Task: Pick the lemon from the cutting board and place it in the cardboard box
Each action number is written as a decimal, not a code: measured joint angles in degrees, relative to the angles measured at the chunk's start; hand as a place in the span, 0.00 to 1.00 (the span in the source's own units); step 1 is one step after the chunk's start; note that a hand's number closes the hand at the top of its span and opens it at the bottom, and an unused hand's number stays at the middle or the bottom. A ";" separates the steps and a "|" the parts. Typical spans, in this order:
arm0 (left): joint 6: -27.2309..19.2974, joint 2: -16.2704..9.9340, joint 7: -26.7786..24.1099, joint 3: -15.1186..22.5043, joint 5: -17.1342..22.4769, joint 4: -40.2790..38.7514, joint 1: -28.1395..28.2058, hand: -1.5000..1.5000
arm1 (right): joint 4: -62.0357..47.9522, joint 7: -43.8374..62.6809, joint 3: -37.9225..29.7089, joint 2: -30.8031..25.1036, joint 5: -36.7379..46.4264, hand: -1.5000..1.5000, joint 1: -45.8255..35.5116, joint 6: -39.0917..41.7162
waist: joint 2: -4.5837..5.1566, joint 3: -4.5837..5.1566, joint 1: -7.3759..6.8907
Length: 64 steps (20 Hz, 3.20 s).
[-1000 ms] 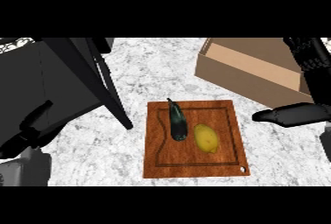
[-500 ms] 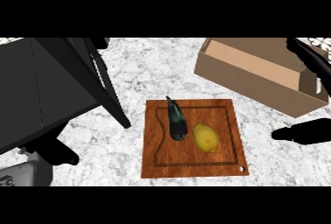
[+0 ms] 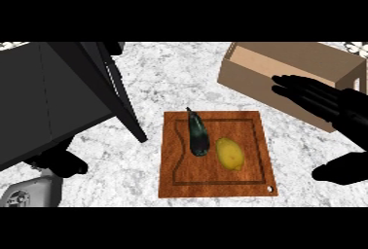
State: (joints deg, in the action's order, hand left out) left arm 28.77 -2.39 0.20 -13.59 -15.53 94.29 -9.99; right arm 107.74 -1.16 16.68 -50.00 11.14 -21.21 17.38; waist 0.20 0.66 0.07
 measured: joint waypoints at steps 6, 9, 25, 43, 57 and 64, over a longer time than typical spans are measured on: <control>-2.53 0.00 -4.80 1.34 -2.72 -1.65 -0.04 0.50 | 7.69 14.71 8.77 1.59 5.22 0.00 -4.55 7.64 | -0.24 -0.30 -0.29; -2.92 -0.28 -5.22 1.43 -2.85 -2.11 -0.31 0.50 | 10.90 23.24 12.34 4.51 6.99 0.00 -6.36 11.32 | -0.32 -0.35 -0.30; -5.04 -1.31 -6.40 2.75 -2.34 -2.69 -0.12 0.50 | 10.68 45.05 21.58 23.34 16.40 0.00 -6.57 22.51 | -0.36 -0.48 -0.32; -6.01 -2.85 -4.36 4.00 -0.30 -2.43 -0.07 0.50 | -0.95 34.51 21.87 29.31 36.13 0.00 -2.19 21.15 | -0.23 -0.31 -0.34; -7.50 -3.38 -5.08 5.29 0.24 -2.97 0.19 0.50 | -9.49 23.34 18.93 30.64 45.24 0.00 2.00 16.74 | -0.33 -0.43 -0.32; -8.03 -4.30 -7.23 5.79 0.28 -4.00 -0.17 0.50 | -15.37 19.84 16.57 33.94 49.34 0.00 1.87 15.03 | -0.38 -0.61 -0.27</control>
State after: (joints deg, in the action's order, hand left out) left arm 20.74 -6.69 -7.03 -7.80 -15.25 90.29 -10.16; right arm 92.37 18.68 33.25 -16.06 60.48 -19.34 32.42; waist -0.18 0.05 -0.21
